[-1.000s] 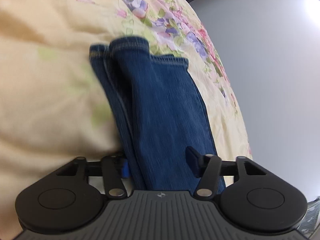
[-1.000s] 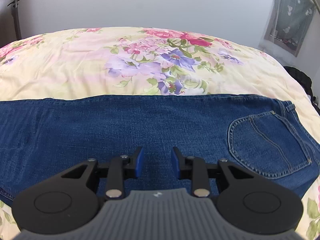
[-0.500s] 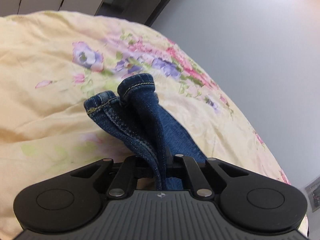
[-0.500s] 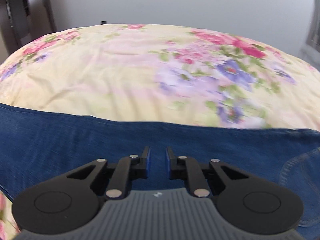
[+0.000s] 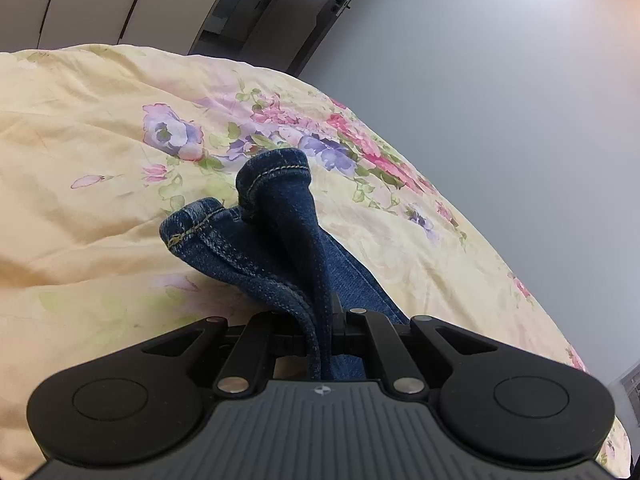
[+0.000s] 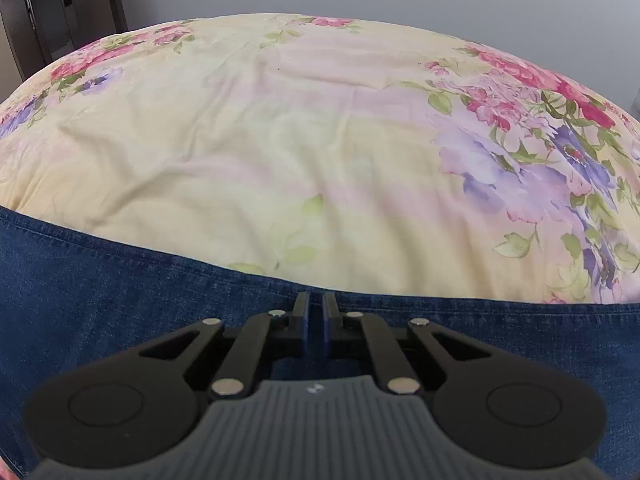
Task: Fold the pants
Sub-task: 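Grasp the leg hems with the left tool while the right tool grips the waist edge, then lift the held leg hems up off the duvet with the left tool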
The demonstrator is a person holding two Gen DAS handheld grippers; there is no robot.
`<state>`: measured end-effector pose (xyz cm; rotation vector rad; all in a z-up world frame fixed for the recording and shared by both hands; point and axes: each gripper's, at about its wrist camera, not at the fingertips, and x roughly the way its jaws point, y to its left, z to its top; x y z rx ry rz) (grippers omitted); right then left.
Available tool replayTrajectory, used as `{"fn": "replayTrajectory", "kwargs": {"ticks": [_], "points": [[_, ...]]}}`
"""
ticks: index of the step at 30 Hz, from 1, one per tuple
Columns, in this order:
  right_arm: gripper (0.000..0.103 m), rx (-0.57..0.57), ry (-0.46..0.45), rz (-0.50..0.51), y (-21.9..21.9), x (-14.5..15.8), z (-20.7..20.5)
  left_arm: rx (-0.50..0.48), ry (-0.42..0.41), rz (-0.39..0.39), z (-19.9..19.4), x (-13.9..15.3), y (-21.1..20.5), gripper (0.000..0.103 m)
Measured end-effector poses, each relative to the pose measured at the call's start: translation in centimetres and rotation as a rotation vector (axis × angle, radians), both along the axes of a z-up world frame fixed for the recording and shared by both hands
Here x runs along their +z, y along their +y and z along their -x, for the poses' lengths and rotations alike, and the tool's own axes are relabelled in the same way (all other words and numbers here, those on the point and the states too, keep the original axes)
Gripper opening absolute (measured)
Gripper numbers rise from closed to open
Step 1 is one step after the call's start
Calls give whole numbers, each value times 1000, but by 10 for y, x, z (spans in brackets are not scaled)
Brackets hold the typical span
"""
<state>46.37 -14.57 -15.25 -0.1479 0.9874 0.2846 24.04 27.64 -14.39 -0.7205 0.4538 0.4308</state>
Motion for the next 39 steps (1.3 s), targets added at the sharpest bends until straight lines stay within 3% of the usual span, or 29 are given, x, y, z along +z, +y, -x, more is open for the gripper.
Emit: {"fn": "replayTrajectory", "kwargs": {"ticks": [3,7,12,16,22,30,35,39], "points": [[1,48,23,50,-2,10,23,-10,-4,18,1,1,4,6],[1,63,67,40,-27,25,74,-17,-2,22,1,3,4,6],[0,56,131,42,-53,18,129,-41,-5,4,-3,17,1,6],[0,25,132,17,-60,12,140,-76,-7,-52,-4,45,-11,5],[0,-10,87,-55,-85,44,145,-144,-49,-156,-6,110,-51,5],[0,-144,-16,-86,-202,87,162,-285,-133,-342,-25,216,-167,5],[0,-222,-52,-107,-286,97,175,-398,-188,-453,-42,277,-271,5],[0,-294,-84,-158,-354,104,186,-512,-221,-478,-58,305,-364,5]]}}
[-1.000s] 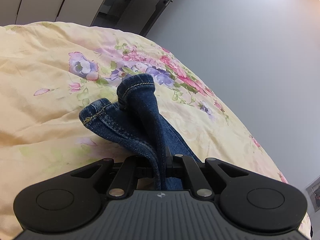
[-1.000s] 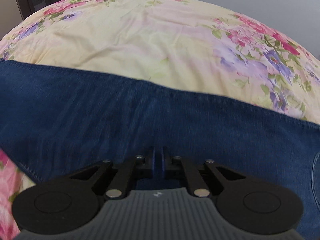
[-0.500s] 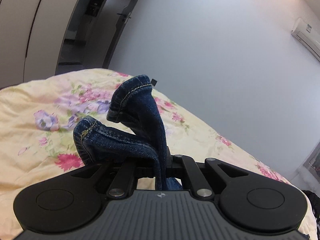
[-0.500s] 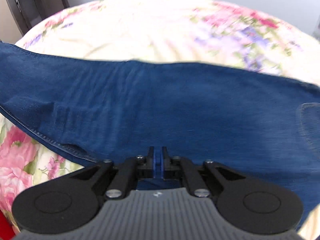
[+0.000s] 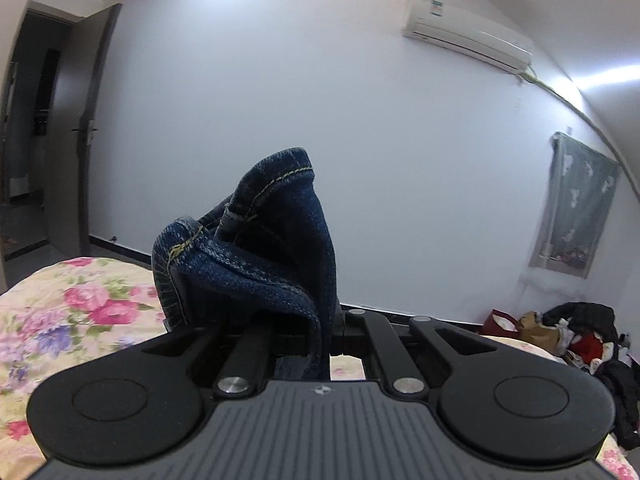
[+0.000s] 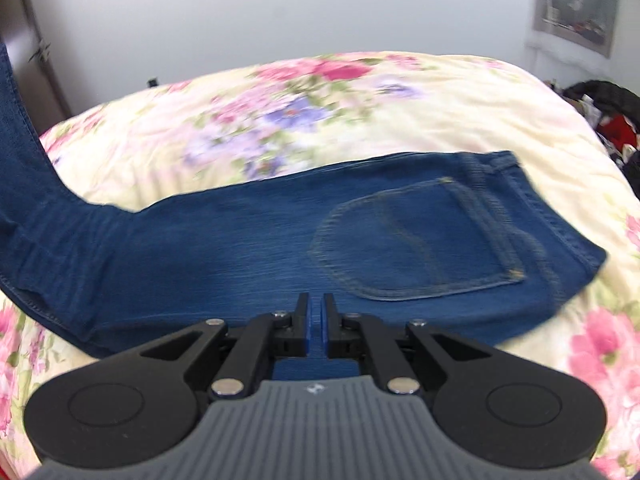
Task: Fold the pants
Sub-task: 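Lift the held leg hems up off the duvet with the left tool, then fold the hems over onto the waist with the left tool while the right tool opens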
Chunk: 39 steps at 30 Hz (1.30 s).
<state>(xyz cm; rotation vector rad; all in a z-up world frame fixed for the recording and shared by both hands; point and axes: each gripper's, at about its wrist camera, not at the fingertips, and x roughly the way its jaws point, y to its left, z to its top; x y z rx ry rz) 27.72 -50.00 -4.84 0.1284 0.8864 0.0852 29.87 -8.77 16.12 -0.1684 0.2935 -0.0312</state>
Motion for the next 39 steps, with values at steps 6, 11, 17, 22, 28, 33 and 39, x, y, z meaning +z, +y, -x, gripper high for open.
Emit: {"fn": "replayTrajectory", "kwargs": {"ticks": [6,11,17,22,28,33,39], "points": [[0,-94,-36,-69,-89,0,17,-167,28,-16,-37,-9,-139,5],[0,-122,-24,-89,-136,-14,35,-302,120,-11,-73,-59,-248,5],[0,-115,31,-98,-163,-40,48,-463,363,17,-87,-168,-343,5],[0,-95,58,-93,-166,-53,42,-608,537,14,-85,-243,-363,8],[2,-93,30,-149,-166,-53,33,-780,619,61,-91,-261,-361,45],[13,-134,2,-264,-167,-43,23,-900,588,99,-78,-244,-354,72],[42,-211,-18,-368,-172,-27,21,-904,488,2,-70,-221,-307,75]]}}
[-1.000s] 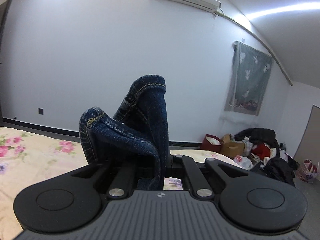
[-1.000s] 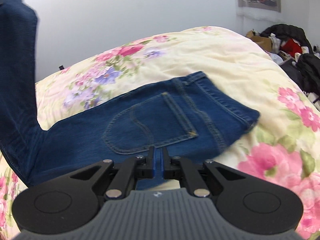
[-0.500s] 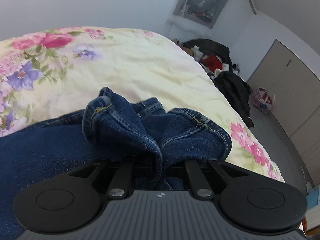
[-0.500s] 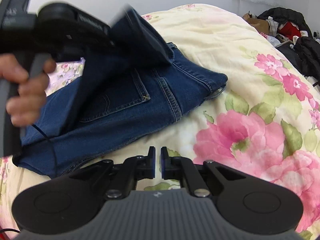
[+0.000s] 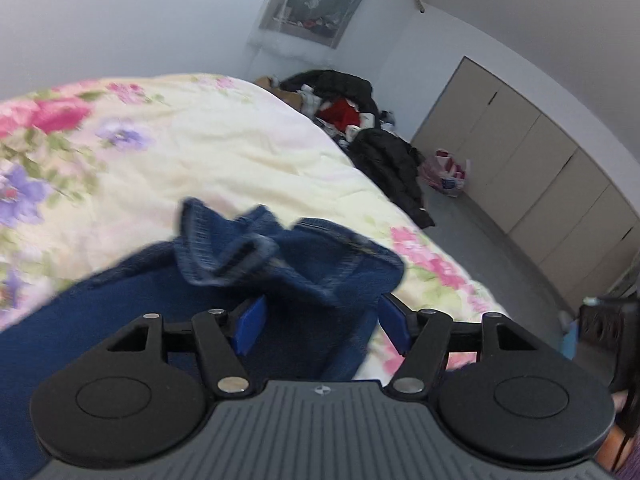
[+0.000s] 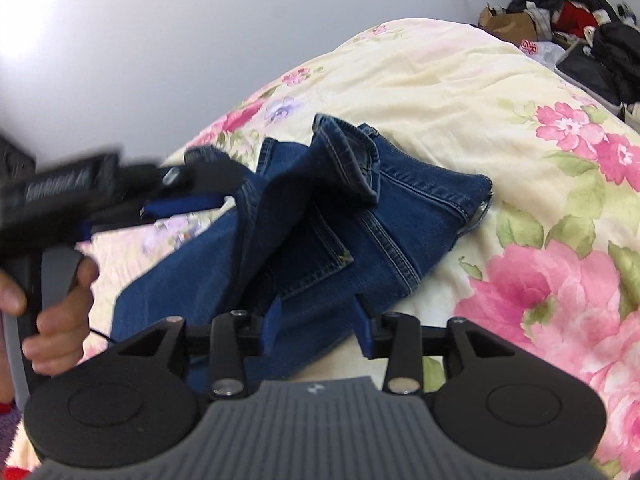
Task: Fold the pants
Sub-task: 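Fold the hems over onto the waist with the left tool while the right tool opens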
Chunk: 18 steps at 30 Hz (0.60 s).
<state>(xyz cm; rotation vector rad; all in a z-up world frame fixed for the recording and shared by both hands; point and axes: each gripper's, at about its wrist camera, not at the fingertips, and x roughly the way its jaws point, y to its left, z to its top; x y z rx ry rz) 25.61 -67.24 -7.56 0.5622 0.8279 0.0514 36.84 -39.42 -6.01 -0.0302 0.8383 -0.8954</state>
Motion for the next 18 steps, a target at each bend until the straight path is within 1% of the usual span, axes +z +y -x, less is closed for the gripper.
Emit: {"fn": "replayTrajectory", "kwargs": {"ticks": [1,2,4,6,7,8,9,10,12,13,15,17,18], "points": [[48,-17,2,-9,-1,1,0,12,-21,-13,0,1,10,75],[48,-33,4,-20,-1,2,-2,24,-39,-28,-2,2,21,75],[50,-62,-4,-42,-1,4,-5,56,-50,-47,-6,2,43,75],[59,-93,-13,-70,0,5,-9,83,-69,-81,-9,0,66,75],[66,-107,-16,-86,1,6,-11,98,-87,-111,-10,-3,75,75],[70,-115,-16,-98,4,6,-14,119,-106,-153,-12,-6,84,75],[70,-117,-9,-94,8,7,-19,138,-122,-189,-14,-10,92,75],[70,-121,3,-72,14,8,-25,154,-133,-221,-15,-14,100,74],[70,-133,50,15,31,12,-45,191,-137,-266,-19,-22,117,72],[70,-133,73,63,41,14,-55,206,-130,-265,-21,-25,126,72],[69,-138,91,144,60,18,-75,230,-106,-250,-24,-32,144,72],[68,-191,98,256,70,23,-90,240,-102,-245,-25,-37,161,72],[67,-226,100,289,70,25,-97,246,-107,-248,-25,-38,167,72]]}}
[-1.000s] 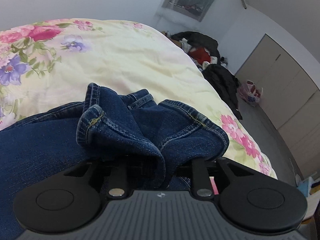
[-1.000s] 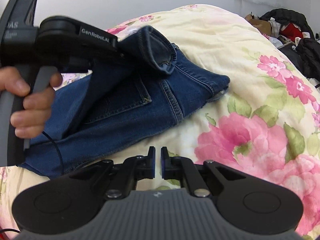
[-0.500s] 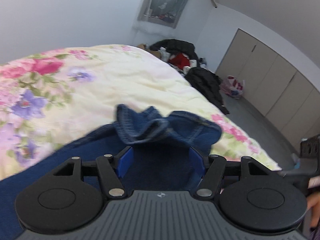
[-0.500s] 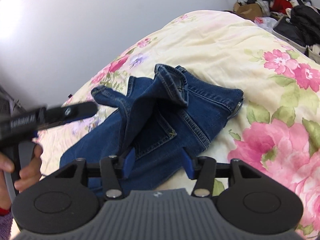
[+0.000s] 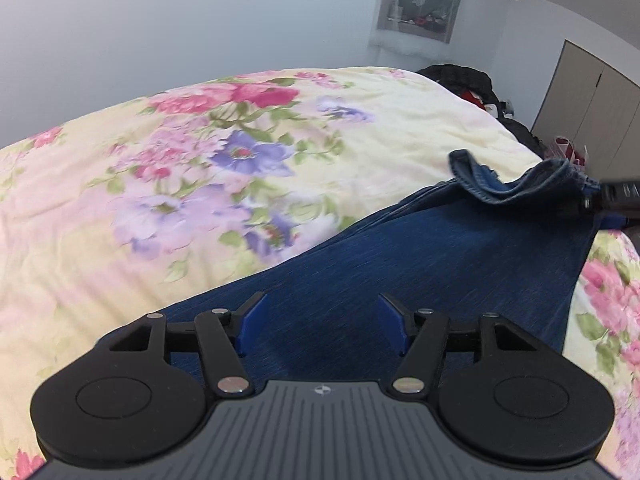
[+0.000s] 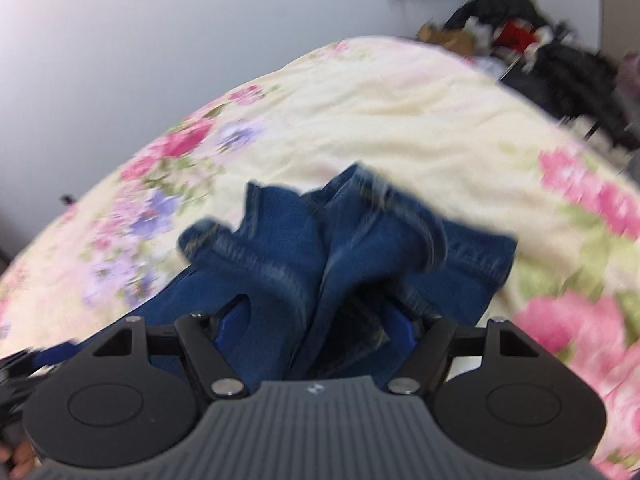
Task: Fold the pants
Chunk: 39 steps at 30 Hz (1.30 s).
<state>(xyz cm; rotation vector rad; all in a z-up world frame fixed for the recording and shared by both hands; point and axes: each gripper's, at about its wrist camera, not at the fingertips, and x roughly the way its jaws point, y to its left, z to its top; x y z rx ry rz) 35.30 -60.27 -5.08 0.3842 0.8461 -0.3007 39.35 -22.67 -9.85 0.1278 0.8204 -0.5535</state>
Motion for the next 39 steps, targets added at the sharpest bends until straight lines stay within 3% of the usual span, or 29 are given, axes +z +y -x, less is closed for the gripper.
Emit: {"fn": "replayTrajectory", "kwargs": {"ticks": [3,6,8,12,16,18,21,23,25,28,30,34,35,37,39], "points": [[56,-108,2,-94,-25,-5,-6,16,-16,-1,1,-6,25,72],[35,-209,2,-220,-54,-19,1,27,-11,-2,1,-15,45,72],[22,-238,-2,-275,-66,-27,6,43,6,-1,-1,-24,55,72],[10,-252,-43,-330,-74,-27,9,59,31,23,1,-32,67,71],[3,-147,-42,-187,-51,6,-10,94,31,39,1,-32,77,71],[1,-34,-53,-75,-29,32,-25,122,33,50,-1,-31,82,71],[0,163,-197,70,6,78,-30,134,23,76,-2,-25,86,70],[0,253,-244,220,18,94,-25,108,10,85,2,-22,85,70],[0,233,-168,256,2,73,-25,91,6,58,5,-24,81,69],[0,154,24,234,-33,3,-24,73,22,4,9,-34,73,64],[0,108,81,193,-47,-35,-18,71,23,-11,12,-39,70,63],[0,95,52,174,-54,-55,-9,63,9,-34,14,-39,67,63],[0,96,33,185,-53,-49,-8,66,8,-31,14,-38,67,63],[0,136,-96,226,-41,-24,1,72,-4,-4,14,-35,70,63],[0,193,-133,285,-31,-8,-1,83,-14,3,12,-34,70,63]]}}
